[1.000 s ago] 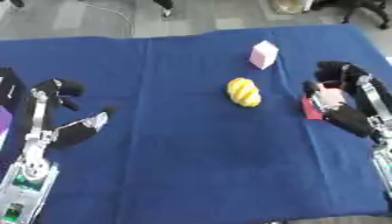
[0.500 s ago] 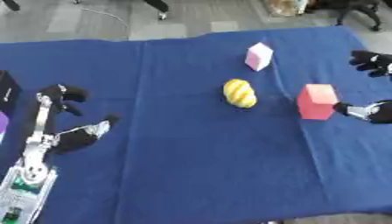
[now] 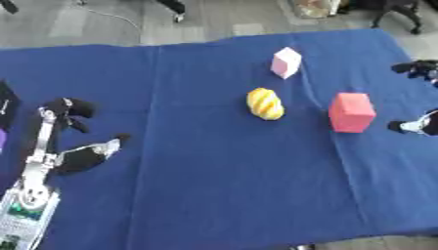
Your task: Pick up the objects with one hand, pass them to the other hand, and then place them into the box on the other side of the table.
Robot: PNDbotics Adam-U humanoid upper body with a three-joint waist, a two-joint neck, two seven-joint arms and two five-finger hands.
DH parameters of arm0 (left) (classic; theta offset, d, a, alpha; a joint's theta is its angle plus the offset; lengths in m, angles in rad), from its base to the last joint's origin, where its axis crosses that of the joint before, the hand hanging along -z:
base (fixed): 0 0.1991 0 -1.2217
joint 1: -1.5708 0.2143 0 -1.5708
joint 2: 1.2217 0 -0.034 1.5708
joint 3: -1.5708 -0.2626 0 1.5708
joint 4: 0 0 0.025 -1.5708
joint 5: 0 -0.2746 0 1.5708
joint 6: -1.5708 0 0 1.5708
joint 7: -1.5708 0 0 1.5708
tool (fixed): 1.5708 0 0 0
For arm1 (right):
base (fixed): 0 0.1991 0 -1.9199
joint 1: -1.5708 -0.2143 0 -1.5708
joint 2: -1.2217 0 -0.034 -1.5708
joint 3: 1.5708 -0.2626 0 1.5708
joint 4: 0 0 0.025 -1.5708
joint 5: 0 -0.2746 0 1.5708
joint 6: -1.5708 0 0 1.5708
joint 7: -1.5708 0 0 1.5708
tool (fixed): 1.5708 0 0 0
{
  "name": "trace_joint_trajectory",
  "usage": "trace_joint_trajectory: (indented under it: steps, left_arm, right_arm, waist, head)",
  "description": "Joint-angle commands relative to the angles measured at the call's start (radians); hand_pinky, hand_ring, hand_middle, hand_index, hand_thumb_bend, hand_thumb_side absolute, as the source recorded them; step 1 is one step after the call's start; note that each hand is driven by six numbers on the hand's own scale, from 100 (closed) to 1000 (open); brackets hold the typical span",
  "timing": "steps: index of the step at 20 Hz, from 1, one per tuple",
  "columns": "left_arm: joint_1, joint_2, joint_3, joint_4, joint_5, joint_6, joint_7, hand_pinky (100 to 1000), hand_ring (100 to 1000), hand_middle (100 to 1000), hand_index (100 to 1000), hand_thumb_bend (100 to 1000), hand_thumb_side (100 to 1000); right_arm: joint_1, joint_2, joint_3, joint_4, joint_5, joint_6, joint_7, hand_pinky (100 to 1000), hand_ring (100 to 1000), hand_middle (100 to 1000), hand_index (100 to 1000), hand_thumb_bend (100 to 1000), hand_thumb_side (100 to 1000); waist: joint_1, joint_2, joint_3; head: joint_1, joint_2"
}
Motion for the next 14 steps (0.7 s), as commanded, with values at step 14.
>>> trace_joint_trajectory:
  steps: [14]
  left_arm:
    - [-0.006, 0.010, -0.007, -0.014, 0.002, -0.002, -0.018, 483, 616, 531, 592, 667, 100]
  right_arm:
    - [-0.131, 0.077, 0.016, 0.188, 0.013, -0.029, 0.024, 872, 878, 890, 1000, 462, 352]
  waist:
    - [-0.009, -0.034, 0.011]
  head:
    - [-0.025, -0.002]
